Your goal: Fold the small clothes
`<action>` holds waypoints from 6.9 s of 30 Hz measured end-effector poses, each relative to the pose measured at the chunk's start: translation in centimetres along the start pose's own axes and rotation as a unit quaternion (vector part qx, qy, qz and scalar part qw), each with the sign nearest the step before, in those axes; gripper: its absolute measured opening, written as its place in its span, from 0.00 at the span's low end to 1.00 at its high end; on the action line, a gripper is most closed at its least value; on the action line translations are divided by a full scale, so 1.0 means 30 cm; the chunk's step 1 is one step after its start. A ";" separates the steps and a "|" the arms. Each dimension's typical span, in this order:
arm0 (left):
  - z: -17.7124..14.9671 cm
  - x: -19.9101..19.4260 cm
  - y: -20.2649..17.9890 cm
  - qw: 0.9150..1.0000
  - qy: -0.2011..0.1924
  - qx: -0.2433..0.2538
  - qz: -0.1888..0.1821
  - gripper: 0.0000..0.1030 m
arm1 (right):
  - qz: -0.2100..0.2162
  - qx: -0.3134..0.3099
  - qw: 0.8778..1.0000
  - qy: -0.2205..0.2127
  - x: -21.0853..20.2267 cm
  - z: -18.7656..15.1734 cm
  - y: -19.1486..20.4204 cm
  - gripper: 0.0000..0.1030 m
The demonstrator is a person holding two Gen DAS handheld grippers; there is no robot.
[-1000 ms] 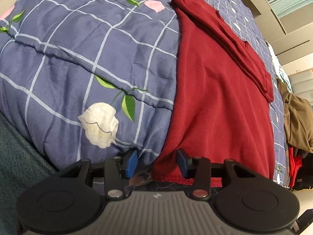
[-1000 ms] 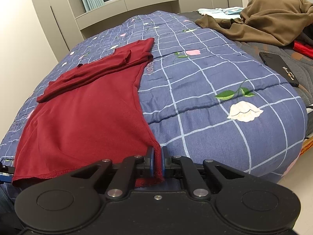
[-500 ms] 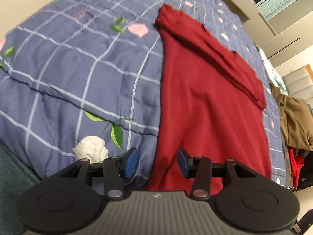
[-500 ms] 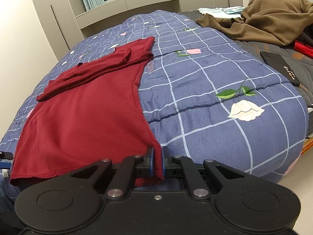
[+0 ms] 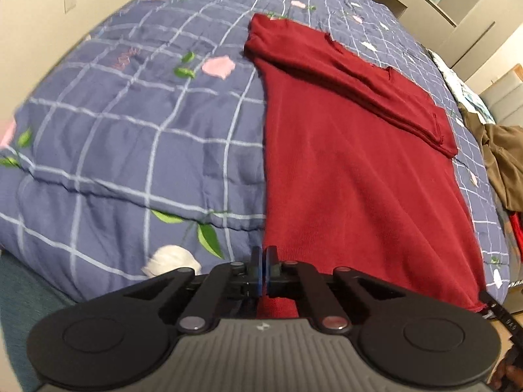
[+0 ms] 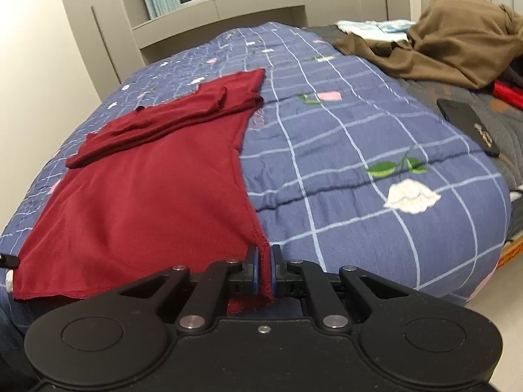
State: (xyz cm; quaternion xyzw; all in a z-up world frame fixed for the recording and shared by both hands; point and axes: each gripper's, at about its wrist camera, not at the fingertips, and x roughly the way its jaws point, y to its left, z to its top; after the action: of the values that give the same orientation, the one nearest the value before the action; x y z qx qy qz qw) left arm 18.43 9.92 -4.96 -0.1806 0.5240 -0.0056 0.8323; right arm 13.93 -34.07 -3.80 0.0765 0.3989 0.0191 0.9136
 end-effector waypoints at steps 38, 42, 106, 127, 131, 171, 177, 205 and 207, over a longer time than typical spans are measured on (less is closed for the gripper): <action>-0.320 -0.143 -0.103 0.815 -0.136 0.533 0.180 0.95 | 0.006 -0.342 0.939 -0.035 -0.088 -0.105 0.173 0.84; -0.399 -0.065 -0.113 0.751 -0.145 0.612 0.203 0.95 | 0.008 -0.339 0.940 -0.036 -0.081 -0.109 0.181 0.84; 0.002 -0.232 -0.136 0.905 -0.144 0.395 -0.069 0.08 | 0.081 -0.450 0.885 -0.088 0.041 -0.175 0.408 0.75; -0.197 -0.274 -0.106 0.872 -0.166 0.460 -0.017 0.07 | -0.028 -0.508 0.857 -0.083 -0.090 -0.178 0.242 0.03; -0.243 -0.267 -0.091 0.867 -0.146 0.476 -0.025 0.07 | -0.012 -0.540 0.840 -0.050 -0.089 -0.188 0.228 0.03; 1.024 0.299 -0.280 0.974 -0.084 0.212 0.011 0.07 | 0.014 -0.385 0.923 0.004 0.847 1.044 0.364 0.08; 1.100 0.497 -0.252 0.977 -0.053 0.204 0.022 0.08 | 0.012 -0.365 0.929 0.053 1.071 1.044 0.339 0.17; 1.034 0.475 -0.211 0.977 -0.153 0.138 0.057 0.98 | -0.098 -0.246 0.957 -0.116 1.011 0.961 0.245 0.99; 0.984 0.460 -0.248 0.971 -0.174 0.156 0.052 0.98 | -0.080 -0.263 0.953 -0.130 0.985 0.918 0.279 0.99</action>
State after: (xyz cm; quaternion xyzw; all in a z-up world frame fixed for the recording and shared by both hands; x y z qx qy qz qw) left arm 51.80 8.94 -3.32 -0.0196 0.3729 -0.0129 0.9276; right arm 54.43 -26.39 -5.50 -0.1964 0.2623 0.0404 0.9439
